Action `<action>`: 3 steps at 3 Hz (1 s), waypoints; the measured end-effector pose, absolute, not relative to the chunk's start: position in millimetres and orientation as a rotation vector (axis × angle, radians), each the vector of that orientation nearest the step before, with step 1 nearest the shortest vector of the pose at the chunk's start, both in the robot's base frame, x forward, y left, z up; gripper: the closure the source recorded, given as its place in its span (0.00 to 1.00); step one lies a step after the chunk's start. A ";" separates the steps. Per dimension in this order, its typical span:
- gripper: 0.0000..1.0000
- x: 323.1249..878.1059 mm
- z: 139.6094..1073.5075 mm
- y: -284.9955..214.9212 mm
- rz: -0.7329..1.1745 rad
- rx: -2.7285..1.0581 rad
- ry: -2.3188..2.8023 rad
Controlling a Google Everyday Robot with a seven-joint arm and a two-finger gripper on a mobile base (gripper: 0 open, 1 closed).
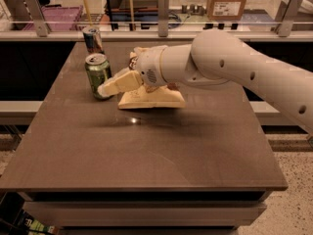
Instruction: Pick green can
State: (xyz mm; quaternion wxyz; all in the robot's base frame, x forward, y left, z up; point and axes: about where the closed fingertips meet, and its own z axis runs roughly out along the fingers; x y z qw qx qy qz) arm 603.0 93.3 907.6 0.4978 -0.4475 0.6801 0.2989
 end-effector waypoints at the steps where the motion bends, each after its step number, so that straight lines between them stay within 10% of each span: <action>1: 0.00 608.8 904.3 109.4 0.747 -1.092 1.630; 3: 0.00 619.2 904.6 146.8 0.787 -1.144 1.571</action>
Offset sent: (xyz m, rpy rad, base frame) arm 0.0181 0.0576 -0.0031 0.0172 -0.0294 0.1008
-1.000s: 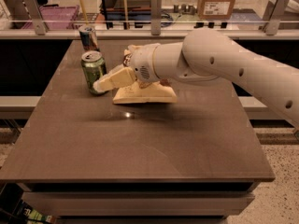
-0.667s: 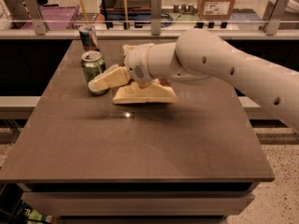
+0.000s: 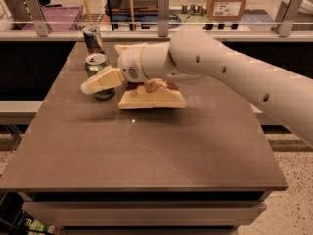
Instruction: Pick green can
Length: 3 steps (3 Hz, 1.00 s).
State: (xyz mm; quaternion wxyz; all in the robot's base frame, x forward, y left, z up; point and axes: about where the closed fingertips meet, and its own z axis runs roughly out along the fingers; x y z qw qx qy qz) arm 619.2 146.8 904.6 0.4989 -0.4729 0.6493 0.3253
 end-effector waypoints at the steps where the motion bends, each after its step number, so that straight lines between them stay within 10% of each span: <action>1: 0.00 624.3 901.7 158.7 0.818 -1.134 1.544; 3: 0.42 622.0 902.0 163.1 0.823 -1.142 1.540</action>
Offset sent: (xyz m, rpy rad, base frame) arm 0.0046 0.0105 -0.0025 0.0288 -0.0024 0.0133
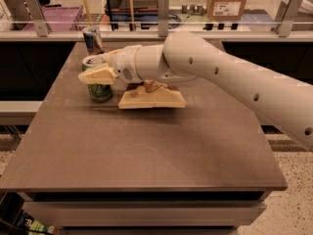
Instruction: Pick green can
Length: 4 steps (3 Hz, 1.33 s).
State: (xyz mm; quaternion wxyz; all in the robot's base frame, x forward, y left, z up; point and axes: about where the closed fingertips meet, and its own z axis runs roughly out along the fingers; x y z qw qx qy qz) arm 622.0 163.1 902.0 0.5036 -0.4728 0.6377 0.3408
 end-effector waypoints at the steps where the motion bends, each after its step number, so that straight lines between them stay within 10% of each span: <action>1: 0.64 620.9 902.4 165.1 0.825 -1.145 1.538; 3: 1.00 618.6 903.1 169.5 0.829 -1.152 1.534; 4: 1.00 616.1 907.8 170.3 0.844 -1.165 1.528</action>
Offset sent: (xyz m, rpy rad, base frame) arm -0.0010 0.0019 0.0003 0.0000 -0.0004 0.0033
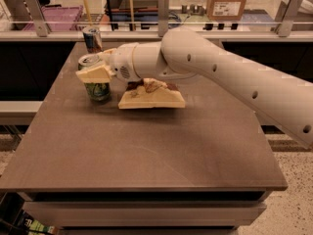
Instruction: Pick green can
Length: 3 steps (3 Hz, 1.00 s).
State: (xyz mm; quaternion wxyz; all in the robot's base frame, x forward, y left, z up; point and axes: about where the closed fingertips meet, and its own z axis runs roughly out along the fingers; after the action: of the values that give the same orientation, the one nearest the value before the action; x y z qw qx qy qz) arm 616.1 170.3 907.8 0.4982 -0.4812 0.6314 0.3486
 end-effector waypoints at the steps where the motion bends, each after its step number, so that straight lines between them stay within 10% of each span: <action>1: 1.00 611.4 923.8 168.7 0.868 -1.200 1.528; 3: 1.00 603.6 982.6 157.9 0.846 -1.256 1.425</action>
Offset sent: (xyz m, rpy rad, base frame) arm -0.0155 -0.0191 0.0819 -0.0059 -0.0662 0.1077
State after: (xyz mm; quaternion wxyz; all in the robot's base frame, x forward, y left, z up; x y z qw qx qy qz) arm 603.6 157.9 982.6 0.5063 -0.5209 0.5910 0.3510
